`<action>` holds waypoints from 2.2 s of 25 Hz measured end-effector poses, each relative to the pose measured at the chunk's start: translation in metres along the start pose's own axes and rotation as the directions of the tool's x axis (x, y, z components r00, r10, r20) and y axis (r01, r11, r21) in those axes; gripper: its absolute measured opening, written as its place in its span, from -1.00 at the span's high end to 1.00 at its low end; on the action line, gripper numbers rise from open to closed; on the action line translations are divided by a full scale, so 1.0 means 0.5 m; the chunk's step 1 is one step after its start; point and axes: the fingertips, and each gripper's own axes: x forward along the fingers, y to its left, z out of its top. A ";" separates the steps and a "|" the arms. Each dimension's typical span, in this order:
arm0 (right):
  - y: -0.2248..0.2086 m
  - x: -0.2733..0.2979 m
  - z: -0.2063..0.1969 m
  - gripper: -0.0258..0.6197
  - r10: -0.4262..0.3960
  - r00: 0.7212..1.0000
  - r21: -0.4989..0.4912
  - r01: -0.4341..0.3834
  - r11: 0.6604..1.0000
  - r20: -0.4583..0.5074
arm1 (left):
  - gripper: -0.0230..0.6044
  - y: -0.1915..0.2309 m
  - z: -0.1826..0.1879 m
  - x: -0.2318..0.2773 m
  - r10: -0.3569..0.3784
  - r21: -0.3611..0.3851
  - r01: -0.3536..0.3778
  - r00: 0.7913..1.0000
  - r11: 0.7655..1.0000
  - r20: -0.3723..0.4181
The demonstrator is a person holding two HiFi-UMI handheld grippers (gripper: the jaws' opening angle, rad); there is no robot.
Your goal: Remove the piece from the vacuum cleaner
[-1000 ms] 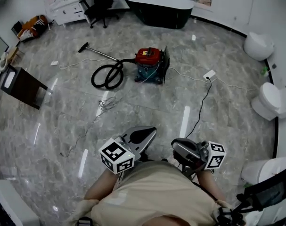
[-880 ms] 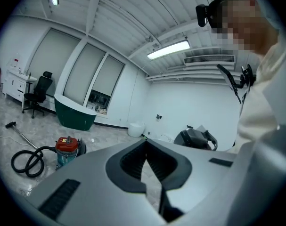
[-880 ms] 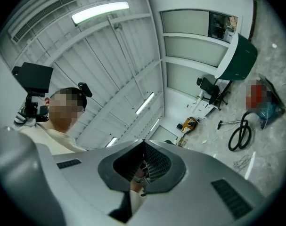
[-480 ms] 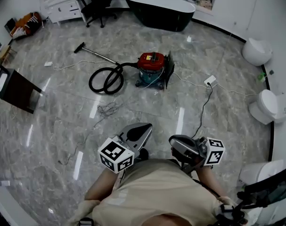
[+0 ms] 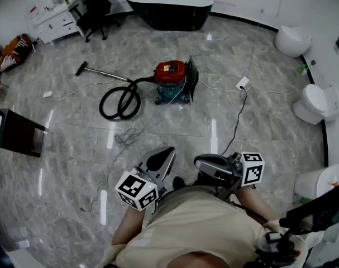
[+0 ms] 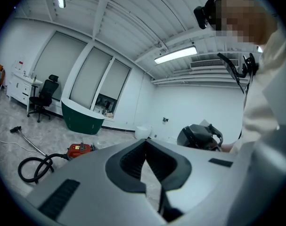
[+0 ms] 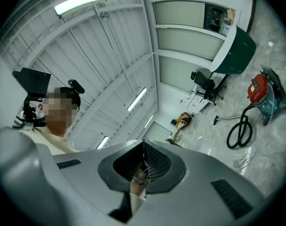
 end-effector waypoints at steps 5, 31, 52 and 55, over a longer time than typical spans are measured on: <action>-0.016 -0.007 0.019 0.92 0.013 1.000 0.039 -0.014 0.999 0.027 | 0.93 -0.005 0.000 0.025 -0.012 -0.005 0.012 1.000 1.000 -0.026; -0.140 -0.310 0.364 0.92 0.101 0.982 0.139 -0.124 0.982 0.159 | 0.93 -0.080 0.058 0.464 0.030 0.048 -0.024 0.993 0.999 -0.118; -0.271 -0.186 0.461 0.92 0.027 0.977 0.134 -0.057 0.989 0.209 | 0.93 0.133 0.123 0.516 -0.039 0.040 0.044 0.993 0.998 -0.114; -0.290 -0.122 0.470 0.92 0.030 0.982 0.125 -0.054 0.991 0.185 | 0.93 0.193 0.137 0.496 -0.052 0.034 0.056 0.992 0.998 -0.112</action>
